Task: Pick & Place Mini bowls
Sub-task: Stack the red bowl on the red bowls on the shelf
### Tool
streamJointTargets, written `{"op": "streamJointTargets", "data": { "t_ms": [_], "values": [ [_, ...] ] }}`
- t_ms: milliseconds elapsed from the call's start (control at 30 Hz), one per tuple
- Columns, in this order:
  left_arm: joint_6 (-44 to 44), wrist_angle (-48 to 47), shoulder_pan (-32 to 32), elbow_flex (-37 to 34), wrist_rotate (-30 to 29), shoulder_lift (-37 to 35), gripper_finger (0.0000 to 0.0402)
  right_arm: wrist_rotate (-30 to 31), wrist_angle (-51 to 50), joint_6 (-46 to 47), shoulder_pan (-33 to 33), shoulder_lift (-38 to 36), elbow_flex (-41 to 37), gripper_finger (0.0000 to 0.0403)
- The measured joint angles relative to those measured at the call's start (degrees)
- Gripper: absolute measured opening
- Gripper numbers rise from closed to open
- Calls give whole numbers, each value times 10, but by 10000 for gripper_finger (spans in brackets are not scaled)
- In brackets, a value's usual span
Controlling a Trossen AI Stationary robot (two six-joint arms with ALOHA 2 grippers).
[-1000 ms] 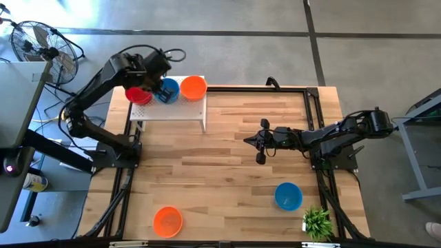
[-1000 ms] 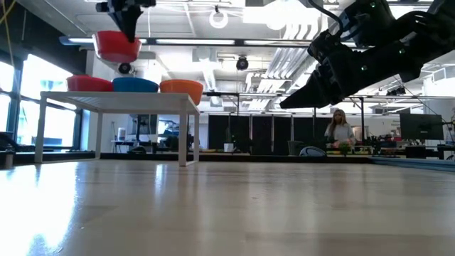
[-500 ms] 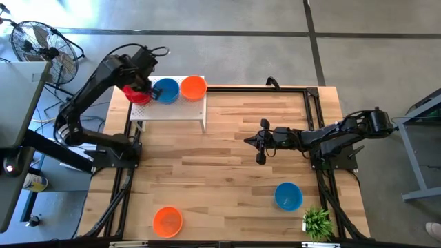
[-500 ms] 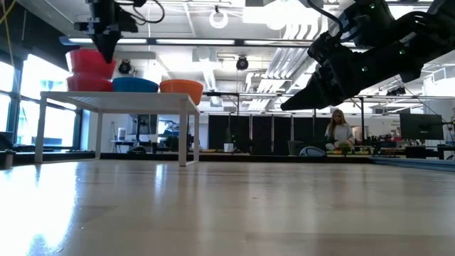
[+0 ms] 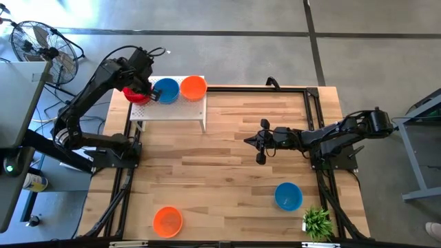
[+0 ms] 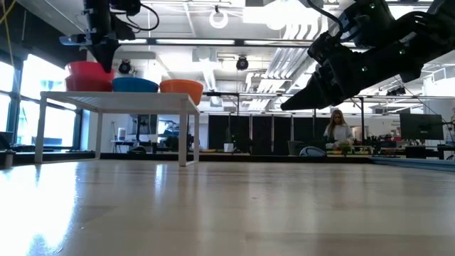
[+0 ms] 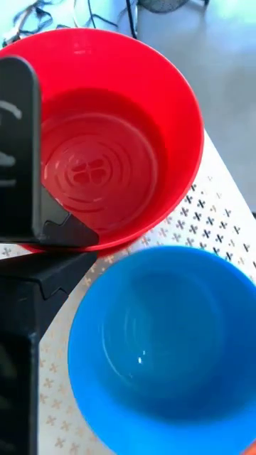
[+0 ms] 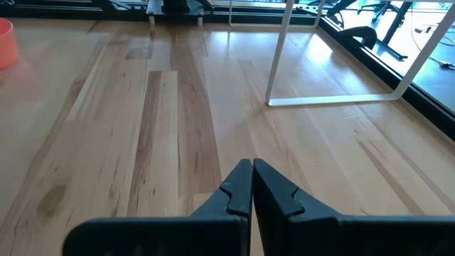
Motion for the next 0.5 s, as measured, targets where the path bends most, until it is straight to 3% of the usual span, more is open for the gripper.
{"op": "streamJointTargets", "data": {
  "t_ms": [500],
  "values": [
    [-3,-15,0,0,19,4,11,0,0,0,0,0,0,2]
  ]
}}
